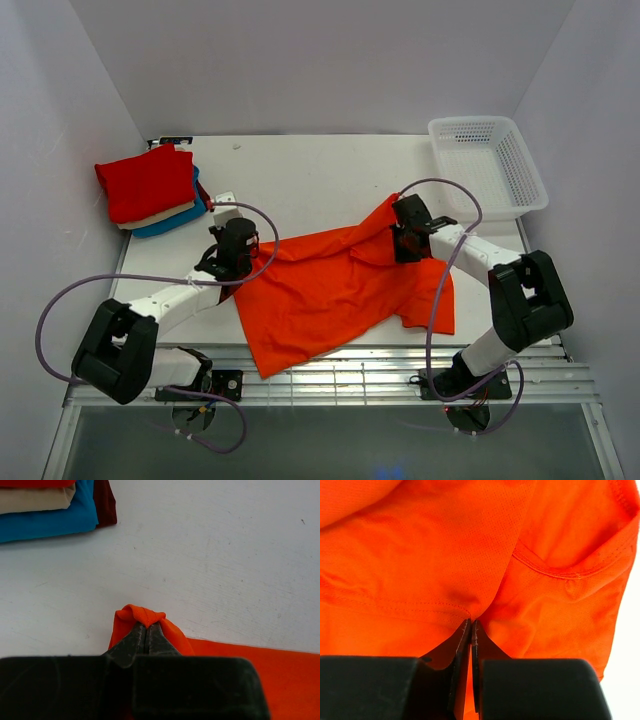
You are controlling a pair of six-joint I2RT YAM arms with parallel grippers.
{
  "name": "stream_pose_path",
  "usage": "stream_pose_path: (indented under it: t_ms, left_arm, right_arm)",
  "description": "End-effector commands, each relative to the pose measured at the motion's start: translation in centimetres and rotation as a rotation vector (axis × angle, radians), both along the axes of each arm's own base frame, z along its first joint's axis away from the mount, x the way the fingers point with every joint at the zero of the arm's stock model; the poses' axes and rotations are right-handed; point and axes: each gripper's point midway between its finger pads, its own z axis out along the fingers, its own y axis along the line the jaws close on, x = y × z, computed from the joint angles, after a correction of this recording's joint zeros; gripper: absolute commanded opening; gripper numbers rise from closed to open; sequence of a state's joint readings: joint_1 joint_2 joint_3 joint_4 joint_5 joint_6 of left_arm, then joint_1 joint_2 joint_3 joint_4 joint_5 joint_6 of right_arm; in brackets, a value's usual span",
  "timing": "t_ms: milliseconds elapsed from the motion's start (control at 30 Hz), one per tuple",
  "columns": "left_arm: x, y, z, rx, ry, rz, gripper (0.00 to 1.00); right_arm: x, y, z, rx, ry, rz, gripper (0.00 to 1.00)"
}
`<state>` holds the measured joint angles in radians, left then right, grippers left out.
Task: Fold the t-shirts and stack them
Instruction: Flatten out the tshirt
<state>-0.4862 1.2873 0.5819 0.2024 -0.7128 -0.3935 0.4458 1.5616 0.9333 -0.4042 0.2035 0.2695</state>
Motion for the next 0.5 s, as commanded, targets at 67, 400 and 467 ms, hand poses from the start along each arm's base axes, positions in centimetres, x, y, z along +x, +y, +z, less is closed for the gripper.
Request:
stream_pose_path:
  t_ms: [67,400,467]
  left_arm:
    - [0.2,-0.1,4.7,-0.085,-0.089,0.015,0.0]
    - [1.5,-0.2,18.8,-0.126,-0.224,0.033,0.0]
    - [0.7,-0.3,20.3,-0.135,-0.224,0.002,0.0]
  right_arm:
    - [3.8,1.7,9.4,0.096,-0.238,0.011,0.08]
    - [6.0,-1.0,32.2,0.127,-0.739,-0.061,0.08]
    - [5.1,-1.5,34.9,0.143,-0.788,-0.059,0.08]
